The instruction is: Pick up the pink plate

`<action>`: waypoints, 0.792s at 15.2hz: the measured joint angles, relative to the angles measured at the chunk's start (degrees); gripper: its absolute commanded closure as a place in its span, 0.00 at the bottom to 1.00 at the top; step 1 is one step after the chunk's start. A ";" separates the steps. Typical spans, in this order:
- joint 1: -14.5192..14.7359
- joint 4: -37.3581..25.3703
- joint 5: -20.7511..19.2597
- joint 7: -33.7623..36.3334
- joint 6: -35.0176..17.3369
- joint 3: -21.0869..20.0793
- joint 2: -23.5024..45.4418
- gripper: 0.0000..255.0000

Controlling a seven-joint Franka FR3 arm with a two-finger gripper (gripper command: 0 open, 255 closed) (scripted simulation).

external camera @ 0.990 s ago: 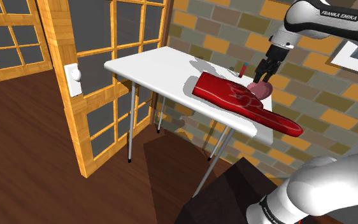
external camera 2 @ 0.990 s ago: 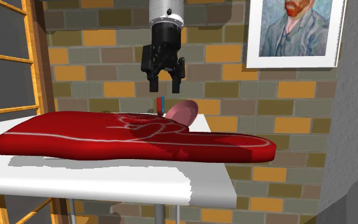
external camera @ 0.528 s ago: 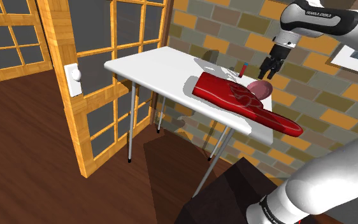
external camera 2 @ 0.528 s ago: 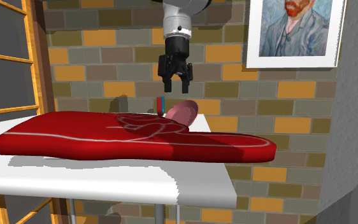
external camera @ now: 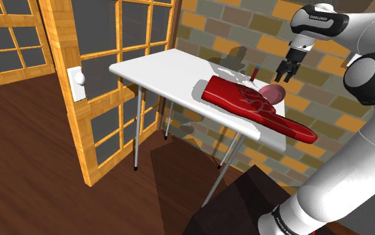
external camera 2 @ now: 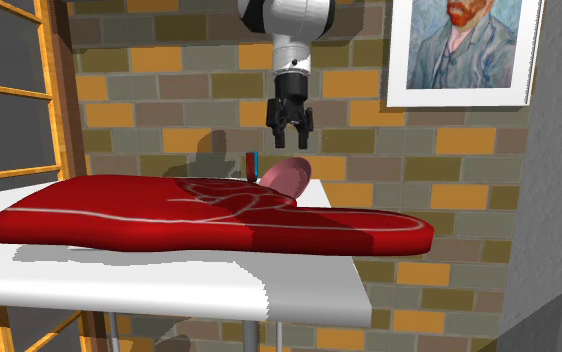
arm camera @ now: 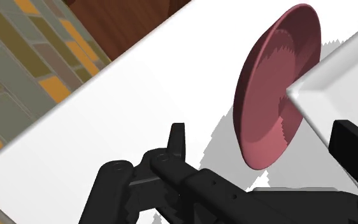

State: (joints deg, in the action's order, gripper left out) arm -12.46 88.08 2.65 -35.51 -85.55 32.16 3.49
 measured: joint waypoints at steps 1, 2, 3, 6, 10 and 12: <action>-0.08 0.35 0.09 -0.14 -0.53 0.06 0.22 0.00; -0.04 1.30 0.06 -0.11 -1.41 0.03 0.17 0.00; -0.05 2.13 -0.04 -0.17 -2.09 0.05 -0.01 0.00; 0.13 4.90 -0.22 0.03 -4.55 -0.07 -0.37 0.00; 0.16 5.58 -0.32 0.07 -5.09 -0.09 -0.57 1.00; 0.15 5.62 -0.34 0.06 -5.12 -0.08 -0.58 1.00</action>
State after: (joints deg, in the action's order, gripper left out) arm -12.30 93.71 2.31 -35.45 -90.66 32.08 2.90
